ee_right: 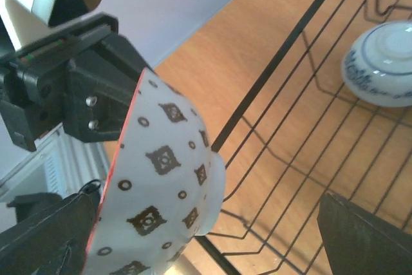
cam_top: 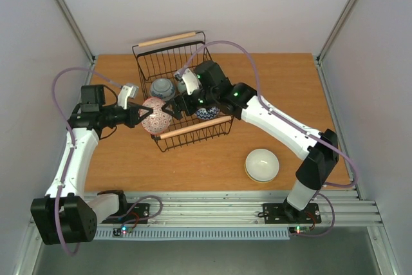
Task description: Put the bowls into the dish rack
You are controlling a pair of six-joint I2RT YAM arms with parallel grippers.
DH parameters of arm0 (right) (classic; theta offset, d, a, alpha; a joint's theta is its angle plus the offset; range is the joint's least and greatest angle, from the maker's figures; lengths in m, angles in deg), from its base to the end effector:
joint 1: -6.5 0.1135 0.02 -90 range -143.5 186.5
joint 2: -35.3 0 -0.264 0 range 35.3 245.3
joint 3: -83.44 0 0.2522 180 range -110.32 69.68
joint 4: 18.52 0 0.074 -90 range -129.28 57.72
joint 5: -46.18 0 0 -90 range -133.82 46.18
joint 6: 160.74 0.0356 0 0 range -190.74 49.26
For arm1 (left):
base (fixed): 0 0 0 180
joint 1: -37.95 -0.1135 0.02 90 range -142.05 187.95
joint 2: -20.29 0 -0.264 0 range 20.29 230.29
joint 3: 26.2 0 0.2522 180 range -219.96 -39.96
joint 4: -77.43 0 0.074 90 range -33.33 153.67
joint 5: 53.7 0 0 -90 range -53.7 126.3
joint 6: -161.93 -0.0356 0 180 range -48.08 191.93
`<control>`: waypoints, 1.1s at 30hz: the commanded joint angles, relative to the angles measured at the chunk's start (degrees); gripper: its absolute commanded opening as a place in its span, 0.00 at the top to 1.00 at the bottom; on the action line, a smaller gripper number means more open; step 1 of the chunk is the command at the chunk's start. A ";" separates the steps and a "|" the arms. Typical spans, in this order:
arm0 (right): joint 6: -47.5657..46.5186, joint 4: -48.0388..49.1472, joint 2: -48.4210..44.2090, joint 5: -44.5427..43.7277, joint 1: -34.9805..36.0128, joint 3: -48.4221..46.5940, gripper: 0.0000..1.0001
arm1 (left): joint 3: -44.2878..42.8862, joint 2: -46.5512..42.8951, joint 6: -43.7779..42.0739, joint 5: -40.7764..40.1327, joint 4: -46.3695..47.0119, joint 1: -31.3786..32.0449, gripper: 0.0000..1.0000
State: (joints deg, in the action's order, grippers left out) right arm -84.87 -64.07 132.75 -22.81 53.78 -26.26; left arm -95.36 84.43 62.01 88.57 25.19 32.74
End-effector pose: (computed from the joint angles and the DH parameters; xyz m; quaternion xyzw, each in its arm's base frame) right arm 0.2554 0.2954 0.3699 -0.5163 0.6998 0.2870 0.4017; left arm 0.2228 -0.0080 0.3028 0.1949 0.8286 -0.3635 0.3786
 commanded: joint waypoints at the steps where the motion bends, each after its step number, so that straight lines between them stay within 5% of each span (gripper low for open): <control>1: 3.74 5.57 -1.87 8.44 -0.25 3.34 0.02 | -1.64 -1.16 -0.52 4.72 1.92 -0.29 1.00; 33: 10.71 14.59 2.09 27.10 -0.27 8.80 0.13 | -1.65 -1.21 -0.42 5.32 2.18 -0.50 0.99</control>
State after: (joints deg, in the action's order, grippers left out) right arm -74.42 -51.53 133.80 -0.14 52.69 -17.41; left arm -95.36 84.34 61.95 92.38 25.14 32.39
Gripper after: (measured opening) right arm 0.862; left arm 0.065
